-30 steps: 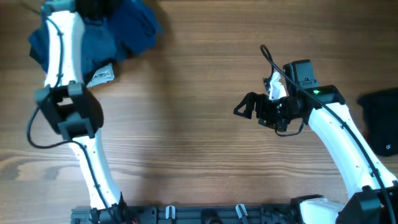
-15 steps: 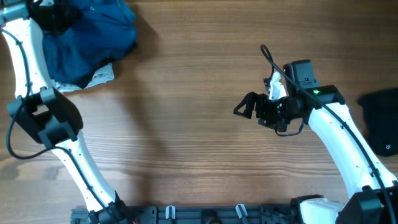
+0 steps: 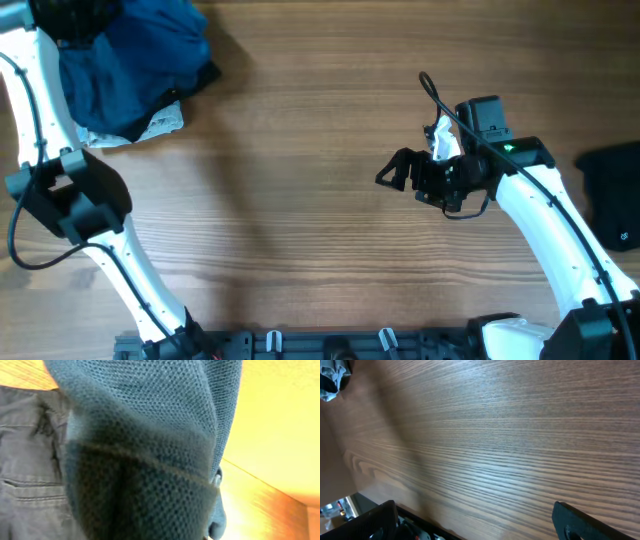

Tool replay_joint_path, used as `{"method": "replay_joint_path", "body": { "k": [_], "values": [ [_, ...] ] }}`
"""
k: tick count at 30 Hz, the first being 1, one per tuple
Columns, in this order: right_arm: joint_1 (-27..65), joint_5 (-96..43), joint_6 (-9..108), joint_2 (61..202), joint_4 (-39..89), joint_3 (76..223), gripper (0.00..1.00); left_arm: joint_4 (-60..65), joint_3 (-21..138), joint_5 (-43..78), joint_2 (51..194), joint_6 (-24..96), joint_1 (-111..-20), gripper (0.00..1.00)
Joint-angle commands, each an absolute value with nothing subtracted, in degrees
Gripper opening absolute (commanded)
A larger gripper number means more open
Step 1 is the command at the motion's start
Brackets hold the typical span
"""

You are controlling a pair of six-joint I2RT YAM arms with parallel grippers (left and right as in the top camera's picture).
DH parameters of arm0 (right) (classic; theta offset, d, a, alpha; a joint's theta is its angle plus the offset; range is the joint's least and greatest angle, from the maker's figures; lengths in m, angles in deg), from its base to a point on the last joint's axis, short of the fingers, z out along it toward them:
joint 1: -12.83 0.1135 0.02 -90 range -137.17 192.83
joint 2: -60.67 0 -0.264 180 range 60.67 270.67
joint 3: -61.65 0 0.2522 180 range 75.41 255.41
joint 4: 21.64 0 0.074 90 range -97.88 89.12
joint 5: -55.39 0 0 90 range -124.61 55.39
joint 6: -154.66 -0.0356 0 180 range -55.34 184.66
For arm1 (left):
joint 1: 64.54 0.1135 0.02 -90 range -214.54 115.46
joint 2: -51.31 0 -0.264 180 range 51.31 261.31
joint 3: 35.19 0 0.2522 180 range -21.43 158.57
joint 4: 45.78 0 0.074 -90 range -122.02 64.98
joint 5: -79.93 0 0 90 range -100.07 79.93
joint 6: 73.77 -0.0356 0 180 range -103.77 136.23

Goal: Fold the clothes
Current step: 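Carry the teal bundle with the left gripper to the upper-left clothes pile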

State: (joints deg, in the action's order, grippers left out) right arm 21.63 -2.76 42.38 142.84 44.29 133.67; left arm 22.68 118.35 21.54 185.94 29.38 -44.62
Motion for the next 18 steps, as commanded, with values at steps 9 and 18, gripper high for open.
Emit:
{"method": "replay_joint_path", "body": {
  "k": [9,18],
  "values": [
    [21.5,-3.1,42.9,142.7,44.9,133.1,1.00,20.9,120.3,26.6,182.4,30.2,-46.5,0.04],
    [21.5,-3.2,43.3,142.7,45.6,133.1,1.00,21.5,120.3,29.3,181.0,30.4,-43.5,0.04]
  ]
}}
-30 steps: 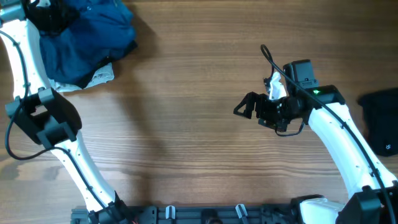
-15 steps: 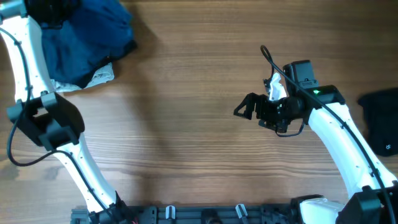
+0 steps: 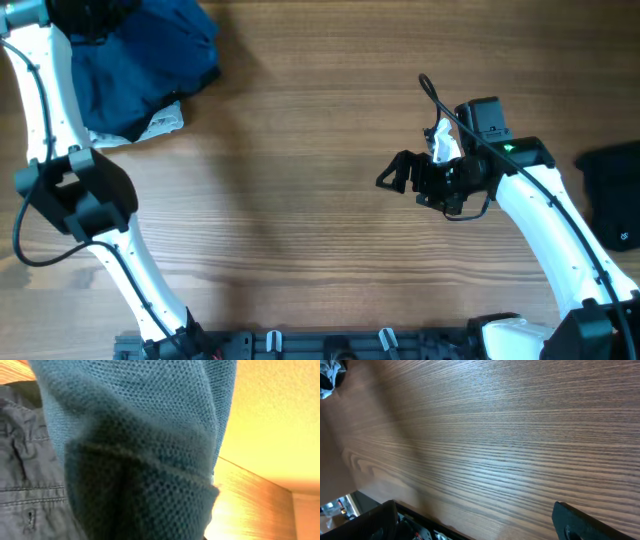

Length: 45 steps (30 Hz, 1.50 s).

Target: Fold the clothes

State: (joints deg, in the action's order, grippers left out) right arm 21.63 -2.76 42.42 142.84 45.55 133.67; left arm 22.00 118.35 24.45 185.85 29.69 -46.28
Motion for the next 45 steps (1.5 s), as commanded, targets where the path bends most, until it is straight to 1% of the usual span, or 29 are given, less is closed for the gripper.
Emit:
{"method": "replay_joint_path", "body": {
  "k": [1,14,19,23,28,34,37,40,43,44,45],
  "values": [
    [21.5,-3.2,43.3,142.7,45.5,133.1,1.00,21.5,120.3,29.8,180.8,30.4,-43.2,0.04],
    [21.5,-3.1,43.6,142.7,45.8,133.1,1.00,22.4,120.3,32.8,178.1,30.4,-43.0,0.04],
    [21.5,-3.1,43.6,142.7,45.7,133.1,1.00,27.2,120.3,26.3,178.3,26.9,-42.4,0.04],
    [21.5,-3.1,43.6,142.7,45.9,133.1,1.00,29.4,120.1,21.8,179.6,26.5,-42.4,0.04],
    [21.5,-3.1,43.6,142.7,46.2,133.1,1.00,31.0,120.1,19.9,181.5,26.5,-41.3,0.04],
    [21.5,-2.9,43.6,142.7,46.2,133.1,1.00,34.7,119.9,11.0,183.0,27.1,-39.8,0.04],
    [21.5,-2.5,43.5,142.7,46.2,133.1,1.00,35.3,119.9,9.3,183.1,27.1,-38.5,0.05],
    [21.5,-2.2,43.5,142.7,46.2,133.1,1.00,36.7,119.9,5.8,183.5,27.1,-38.0,0.10],
    [21.5,-2.0,43.5,142.7,46.2,133.1,1.00,38.3,119.9,0.7,184.2,27.1,-38.0,0.11],
    [21.5,-2.0,43.5,142.7,46.2,133.1,1.00,38.5,119.9,0.7,184.4,27.1,-38.0,0.20],
    [21.5,-2.0,43.5,142.7,46.2,133.1,1.00,38.5,119.9,0.7,184.8,27.1,-38.0,0.42]
  ]
}}
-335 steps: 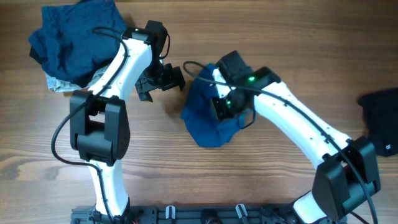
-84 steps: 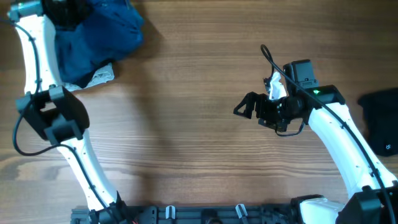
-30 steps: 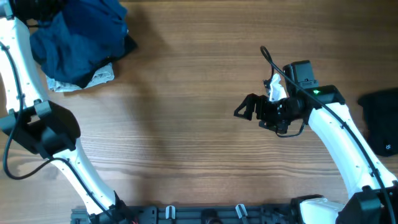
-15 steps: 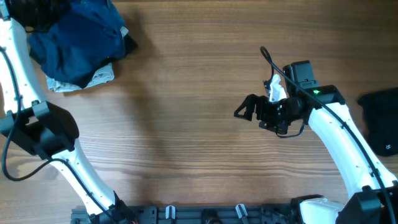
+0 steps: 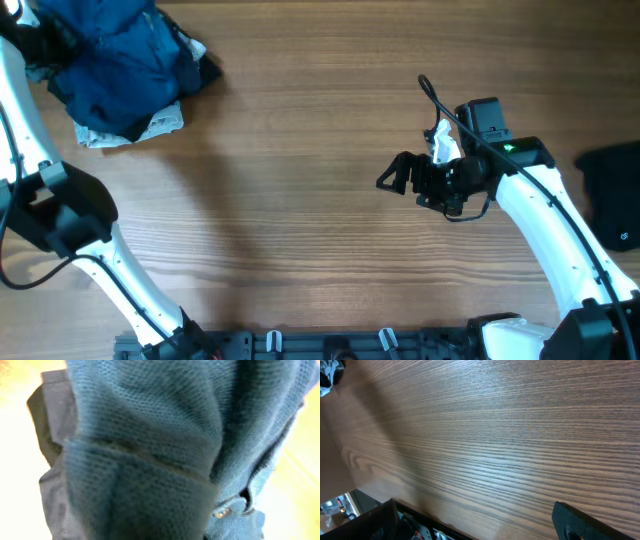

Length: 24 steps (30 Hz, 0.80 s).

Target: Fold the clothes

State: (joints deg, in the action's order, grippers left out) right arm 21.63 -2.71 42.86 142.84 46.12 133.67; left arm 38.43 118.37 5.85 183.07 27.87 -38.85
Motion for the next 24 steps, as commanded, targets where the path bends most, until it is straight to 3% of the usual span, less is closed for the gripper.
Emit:
{"method": "replay_joint_path", "body": {
  "k": [1,3,4,13,16,18,19,20,24],
  "values": [
    [21.5,-2.0,43.5,142.7,46.2,133.1,1.00,38.5,119.9,0.7,185.1,27.1,-38.0,0.60],
    [21.5,-1.6,43.5,142.7,46.2,133.1,1.00,38.5,119.9,0.7,185.5,27.1,-38.0,0.94],
    [21.5,-1.6,43.5,142.7,46.2,133.1,1.00,38.3,119.9,0.3,185.6,27.1,-38.0,1.00],
    [21.5,-1.4,43.6,142.7,46.1,133.1,1.00,35.6,119.9,-4.8,182.8,29.2,-38.1,0.97],
    [21.5,-1.4,43.6,142.7,46.0,133.1,1.00,31.9,119.9,2.0,181.8,31.3,-38.3,0.70],
    [21.5,-1.4,43.6,142.7,45.9,133.1,1.00,28.9,119.9,5.0,182.6,35.3,-38.6,0.36],
    [21.5,-1.4,43.6,142.7,45.9,133.1,1.00,27.2,119.9,4.9,183.3,37.9,-38.9,0.11],
    [21.5,-1.3,43.6,142.7,46.0,133.1,1.00,24.0,119.9,4.9,184.6,40.5,-39.4,0.04],
    [21.5,-1.2,43.6,142.7,46.0,133.1,1.00,15.7,119.9,4.9,187.8,40.7,-41.1,0.04]
  ]
}}
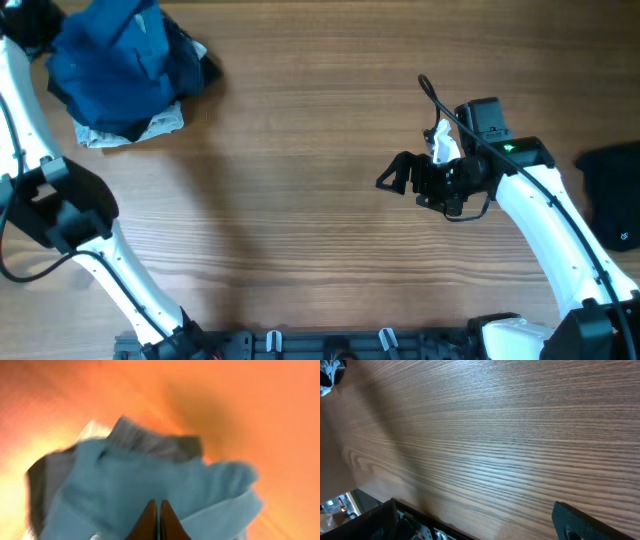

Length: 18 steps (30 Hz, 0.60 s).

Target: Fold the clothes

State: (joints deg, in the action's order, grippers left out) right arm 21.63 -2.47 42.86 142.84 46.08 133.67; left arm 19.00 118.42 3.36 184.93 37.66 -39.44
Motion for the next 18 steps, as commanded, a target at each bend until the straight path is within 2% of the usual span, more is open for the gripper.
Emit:
{"method": "replay_joint_path", "body": {
  "k": [1,15,18],
  "values": [
    [21.5,-1.2,43.6,142.7,46.0,133.1,1.00,14.1,119.9,4.9,188.6,40.7,-41.6,0.04],
    [21.5,-1.2,43.7,142.7,46.3,133.1,1.00,15.5,119.9,2.3,203.1,40.4,-45.1,0.07],
    [21.5,-1.2,44.0,142.7,46.8,133.1,1.00,15.0,120.0,2.3,201.2,40.3,-45.0,0.08]
  ]
}}
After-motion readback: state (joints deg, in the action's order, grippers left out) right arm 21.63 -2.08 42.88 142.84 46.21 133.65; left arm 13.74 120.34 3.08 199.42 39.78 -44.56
